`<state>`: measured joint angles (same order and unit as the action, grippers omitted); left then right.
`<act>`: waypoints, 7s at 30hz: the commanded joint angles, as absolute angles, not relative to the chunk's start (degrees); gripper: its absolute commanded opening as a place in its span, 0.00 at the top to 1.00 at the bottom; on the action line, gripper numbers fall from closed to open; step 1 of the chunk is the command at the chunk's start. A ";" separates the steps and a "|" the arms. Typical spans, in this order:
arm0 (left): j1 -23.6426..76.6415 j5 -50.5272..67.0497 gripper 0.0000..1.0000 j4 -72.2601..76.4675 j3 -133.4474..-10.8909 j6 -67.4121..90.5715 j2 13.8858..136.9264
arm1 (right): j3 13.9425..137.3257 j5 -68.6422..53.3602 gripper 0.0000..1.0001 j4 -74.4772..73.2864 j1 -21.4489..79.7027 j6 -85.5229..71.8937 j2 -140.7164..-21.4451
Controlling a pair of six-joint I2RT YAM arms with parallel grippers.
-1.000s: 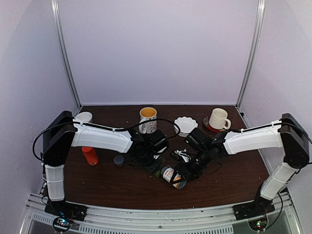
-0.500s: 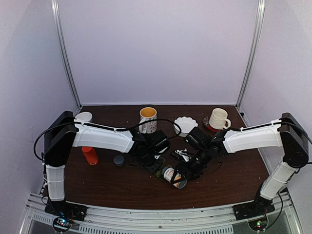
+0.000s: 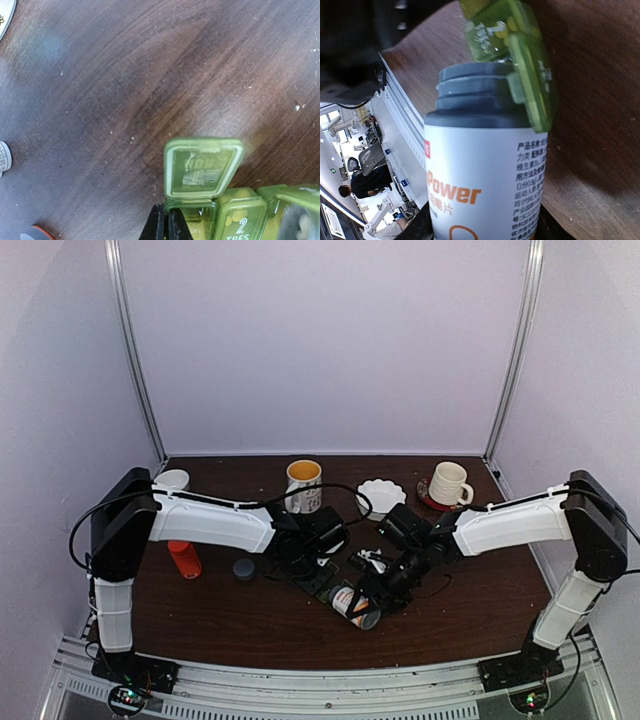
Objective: Sort the pills into containers
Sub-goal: Pour the pill into the compartment of the pill container.
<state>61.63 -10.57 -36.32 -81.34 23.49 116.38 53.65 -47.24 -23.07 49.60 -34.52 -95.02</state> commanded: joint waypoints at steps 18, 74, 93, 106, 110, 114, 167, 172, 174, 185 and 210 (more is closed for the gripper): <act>62.20 -11.69 1.00 -37.09 -83.15 22.94 117.51 | 55.67 -47.91 1.00 -25.78 49.31 -33.48 -95.08; 62.65 -11.91 1.00 -37.97 -83.93 22.85 118.21 | 52.56 -48.26 1.00 -23.20 49.48 -33.81 -96.90; 62.67 -12.75 1.00 -38.32 -84.36 23.07 118.22 | 51.20 -47.94 1.00 -22.97 49.48 -28.72 -93.37; 63.11 -16.56 1.00 -39.28 -85.17 23.19 116.90 | 46.67 -47.02 1.00 -15.65 49.48 -23.76 -91.54; 63.13 -16.27 1.00 -39.30 -85.15 23.20 117.01 | 43.70 -44.65 1.00 -11.21 49.48 -21.47 -91.68; 63.19 -15.95 1.00 -39.29 -85.17 23.21 117.10 | 41.03 -44.17 1.00 -5.39 49.57 -20.22 -91.76; 63.45 -15.38 1.00 -39.75 -85.52 23.23 118.17 | 55.41 -49.55 1.00 -26.98 50.21 -28.58 -96.18; 63.41 -15.38 1.00 -39.73 -85.61 23.21 118.15 | 55.98 -49.30 1.00 -27.57 50.19 -28.46 -97.44; 63.45 -15.38 1.00 -39.73 -85.52 23.20 118.20 | 56.11 -49.31 1.00 -27.43 50.18 -28.56 -97.56; 63.54 -15.29 1.00 -39.75 -85.25 23.38 118.20 | 58.24 -48.75 1.00 -28.86 50.11 -28.38 -94.70; 63.54 -14.58 1.00 -39.11 -84.79 23.34 118.54 | 56.54 -47.21 1.00 -28.76 49.92 -28.59 -99.79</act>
